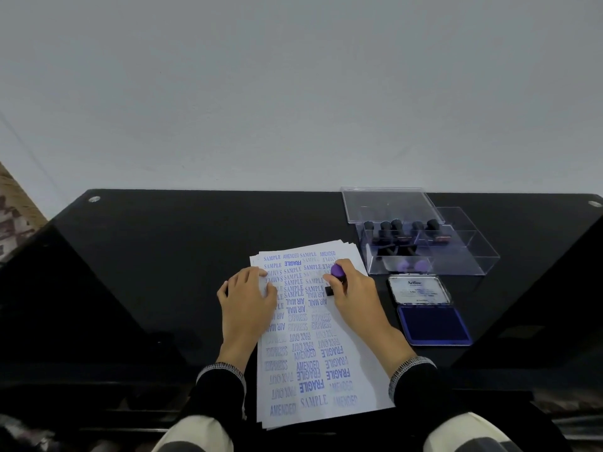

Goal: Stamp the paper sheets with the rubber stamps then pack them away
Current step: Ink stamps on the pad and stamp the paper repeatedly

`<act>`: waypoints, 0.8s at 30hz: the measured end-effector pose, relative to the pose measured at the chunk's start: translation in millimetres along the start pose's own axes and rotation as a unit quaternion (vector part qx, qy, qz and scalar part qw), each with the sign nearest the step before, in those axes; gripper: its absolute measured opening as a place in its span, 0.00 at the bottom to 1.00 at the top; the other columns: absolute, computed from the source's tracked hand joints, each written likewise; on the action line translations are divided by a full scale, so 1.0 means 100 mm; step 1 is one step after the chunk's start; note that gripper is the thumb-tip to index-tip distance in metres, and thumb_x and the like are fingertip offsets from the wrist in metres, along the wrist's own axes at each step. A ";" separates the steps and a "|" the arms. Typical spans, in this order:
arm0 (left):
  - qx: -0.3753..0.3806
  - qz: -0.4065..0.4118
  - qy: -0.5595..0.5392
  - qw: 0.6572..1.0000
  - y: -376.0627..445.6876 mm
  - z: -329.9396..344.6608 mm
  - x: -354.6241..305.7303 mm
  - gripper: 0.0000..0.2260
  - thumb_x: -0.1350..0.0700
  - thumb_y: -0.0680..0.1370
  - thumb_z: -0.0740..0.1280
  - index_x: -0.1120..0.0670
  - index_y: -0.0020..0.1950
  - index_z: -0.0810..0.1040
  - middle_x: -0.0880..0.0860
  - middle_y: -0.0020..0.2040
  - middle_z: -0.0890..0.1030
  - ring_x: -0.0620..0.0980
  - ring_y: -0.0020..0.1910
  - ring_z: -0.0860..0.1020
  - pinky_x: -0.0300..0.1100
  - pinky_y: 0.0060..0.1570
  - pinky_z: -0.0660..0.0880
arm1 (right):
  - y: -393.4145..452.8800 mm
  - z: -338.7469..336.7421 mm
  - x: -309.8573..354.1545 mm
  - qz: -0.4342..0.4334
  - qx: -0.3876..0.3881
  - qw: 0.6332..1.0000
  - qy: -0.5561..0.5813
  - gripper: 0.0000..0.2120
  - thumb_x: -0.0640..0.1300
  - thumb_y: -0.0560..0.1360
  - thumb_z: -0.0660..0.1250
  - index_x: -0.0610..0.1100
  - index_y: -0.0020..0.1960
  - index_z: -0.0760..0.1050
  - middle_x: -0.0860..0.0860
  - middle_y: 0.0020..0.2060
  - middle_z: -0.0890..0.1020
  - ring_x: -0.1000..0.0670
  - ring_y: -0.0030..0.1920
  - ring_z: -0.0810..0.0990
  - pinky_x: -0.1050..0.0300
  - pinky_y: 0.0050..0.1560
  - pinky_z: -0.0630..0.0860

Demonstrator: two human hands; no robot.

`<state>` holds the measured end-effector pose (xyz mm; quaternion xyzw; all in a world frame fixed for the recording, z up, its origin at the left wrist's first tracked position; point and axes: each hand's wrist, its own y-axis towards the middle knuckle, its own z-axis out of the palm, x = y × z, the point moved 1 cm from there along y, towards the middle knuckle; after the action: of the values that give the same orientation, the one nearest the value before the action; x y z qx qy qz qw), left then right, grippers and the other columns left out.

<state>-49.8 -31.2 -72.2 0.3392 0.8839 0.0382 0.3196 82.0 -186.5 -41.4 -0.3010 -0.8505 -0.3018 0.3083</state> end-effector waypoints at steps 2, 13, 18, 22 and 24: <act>0.000 0.000 -0.001 1.000 0.00 -0.01 -0.01 0.09 0.49 0.78 0.62 0.46 0.57 0.72 0.42 0.59 0.73 0.44 0.62 0.70 0.48 0.69 0.57 | 0.00 0.00 0.00 -0.002 0.000 1.000 0.000 0.07 0.46 0.78 0.64 0.44 0.52 0.70 0.51 0.37 0.75 0.56 0.34 0.73 0.70 0.32 0.69; 0.004 -0.003 -0.002 1.000 -0.01 -0.04 -0.03 0.08 0.49 0.78 0.62 0.45 0.57 0.72 0.41 0.59 0.72 0.43 0.62 0.69 0.47 0.69 0.56 | -0.01 -0.28 -0.01 0.120 -0.186 0.954 0.201 0.04 0.45 0.78 0.63 0.45 0.48 0.72 0.49 0.38 0.80 0.51 0.37 0.79 0.71 0.35 0.72; 0.003 -0.003 -0.004 1.000 -0.01 -0.03 -0.03 0.08 0.49 0.78 0.62 0.46 0.57 0.72 0.42 0.59 0.73 0.44 0.62 0.69 0.47 0.69 0.57 | -0.05 -0.39 -0.06 0.203 -0.265 0.875 0.352 0.06 0.45 0.80 0.59 0.49 0.46 0.72 0.48 0.41 0.80 0.51 0.38 0.80 0.60 0.42 0.79; 0.005 -0.004 -0.003 1.000 -0.01 -0.04 -0.04 0.08 0.49 0.78 0.62 0.46 0.57 0.72 0.43 0.60 0.73 0.44 0.63 0.69 0.48 0.69 0.57 | -0.12 -0.34 -0.14 0.234 -0.289 0.833 0.409 0.07 0.45 0.81 0.58 0.42 0.50 0.72 0.46 0.40 0.79 0.50 0.34 0.79 0.60 0.40 0.79; 0.009 -0.006 -0.001 1.000 -0.01 -0.04 -0.04 0.08 0.49 0.79 0.62 0.46 0.57 0.72 0.43 0.60 0.73 0.44 0.63 0.69 0.47 0.69 0.57 | -0.15 -0.31 -0.17 0.246 -0.298 0.822 0.419 0.09 0.45 0.81 0.58 0.39 0.53 0.71 0.46 0.40 0.79 0.50 0.34 0.79 0.58 0.41 0.79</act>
<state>-50.4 -34.1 -67.0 0.3367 0.8859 0.0285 0.3178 93.3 -223.4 -39.0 -0.4218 -0.4056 -0.5517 0.5943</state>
